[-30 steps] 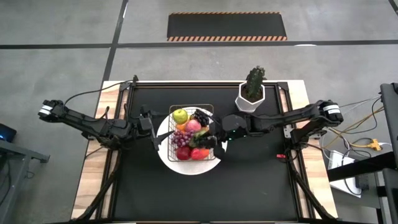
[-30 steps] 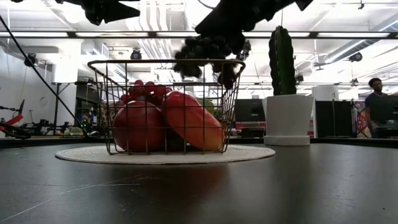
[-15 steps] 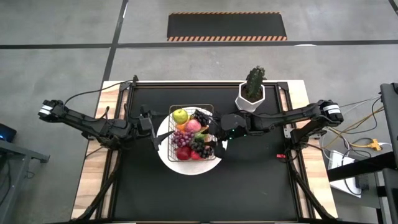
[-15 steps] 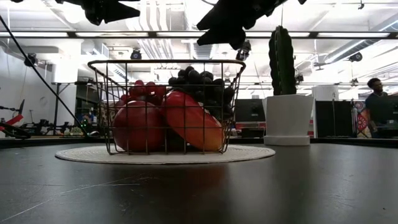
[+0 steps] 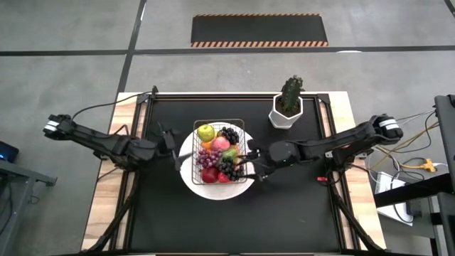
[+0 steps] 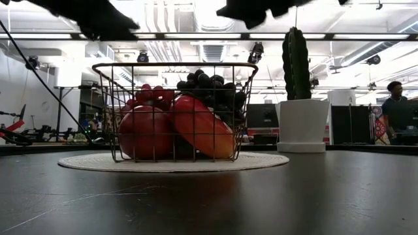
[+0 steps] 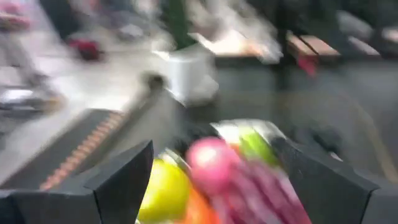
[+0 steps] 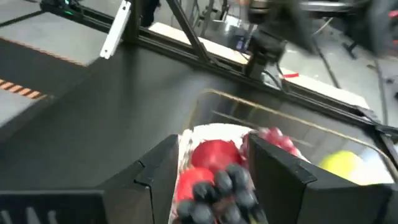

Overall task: Build produce basket
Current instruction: Return to Home Position

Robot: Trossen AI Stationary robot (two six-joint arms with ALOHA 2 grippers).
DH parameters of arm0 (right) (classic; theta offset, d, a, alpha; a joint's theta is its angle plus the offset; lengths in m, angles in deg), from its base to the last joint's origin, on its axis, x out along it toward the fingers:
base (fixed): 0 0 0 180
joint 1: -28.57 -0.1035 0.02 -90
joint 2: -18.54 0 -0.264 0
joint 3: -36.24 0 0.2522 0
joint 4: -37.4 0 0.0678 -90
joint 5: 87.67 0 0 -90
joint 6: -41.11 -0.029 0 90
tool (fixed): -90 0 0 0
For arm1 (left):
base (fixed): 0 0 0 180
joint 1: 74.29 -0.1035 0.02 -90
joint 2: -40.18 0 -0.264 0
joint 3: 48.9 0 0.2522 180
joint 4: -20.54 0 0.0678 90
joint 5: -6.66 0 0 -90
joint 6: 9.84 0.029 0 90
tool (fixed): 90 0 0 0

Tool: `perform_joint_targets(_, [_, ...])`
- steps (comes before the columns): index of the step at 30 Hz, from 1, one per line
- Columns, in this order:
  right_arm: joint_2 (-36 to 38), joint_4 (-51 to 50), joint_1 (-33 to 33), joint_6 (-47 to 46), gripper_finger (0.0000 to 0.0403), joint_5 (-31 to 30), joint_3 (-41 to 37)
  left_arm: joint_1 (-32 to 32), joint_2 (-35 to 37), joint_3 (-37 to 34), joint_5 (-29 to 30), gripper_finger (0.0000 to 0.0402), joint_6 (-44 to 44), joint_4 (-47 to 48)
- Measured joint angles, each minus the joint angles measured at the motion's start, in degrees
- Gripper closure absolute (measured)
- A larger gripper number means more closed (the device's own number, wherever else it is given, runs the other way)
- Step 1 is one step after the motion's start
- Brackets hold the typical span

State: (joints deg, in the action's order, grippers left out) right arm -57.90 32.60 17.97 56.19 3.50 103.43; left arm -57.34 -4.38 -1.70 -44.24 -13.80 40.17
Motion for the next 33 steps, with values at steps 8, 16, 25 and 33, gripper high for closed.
perform_joint_targets(8, [7.55,16.64,4.99,2.11,0.0254,0.33,-18.28,0.05,4.10,-6.22,-20.71,0.0108,15.47,-3.06])
perform_joint_targets(16, [20.32,23.56,9.63,0.96,0.0287,0.86,-30.17,0.01,16.00,-12.22,-20.09,0.0244,18.23,-5.60])
perform_joint_targets(25, [37.63,22.43,9.96,2.37,0.0317,0.04,-38.97,0.01,31.20,-20.84,-20.67,0.0361,20.88,-5.32])
perform_joint_targets(33, [52.24,18.69,9.92,2.90,0.0346,-7.16,-45.92,-0.03,44.10,-26.15,-20.66,0.0400,24.76,-5.49])
